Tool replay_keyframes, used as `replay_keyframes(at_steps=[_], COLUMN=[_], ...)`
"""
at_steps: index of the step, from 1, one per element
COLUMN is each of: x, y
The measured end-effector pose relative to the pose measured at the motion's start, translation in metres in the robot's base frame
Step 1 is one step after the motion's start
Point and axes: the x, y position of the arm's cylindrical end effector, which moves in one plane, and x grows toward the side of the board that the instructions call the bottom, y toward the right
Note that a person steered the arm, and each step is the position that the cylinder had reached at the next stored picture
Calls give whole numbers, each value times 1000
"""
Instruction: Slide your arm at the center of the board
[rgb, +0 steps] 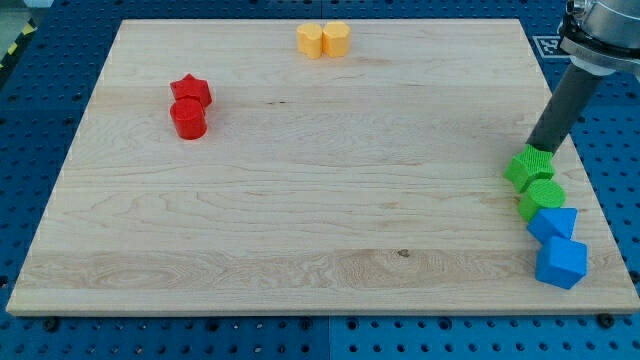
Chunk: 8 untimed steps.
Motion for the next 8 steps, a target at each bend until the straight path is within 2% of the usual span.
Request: replay_keyframes(at_steps=[2, 4, 6, 8], x=[-17, -51, -51, -69], y=[-29, -107, -130, -219])
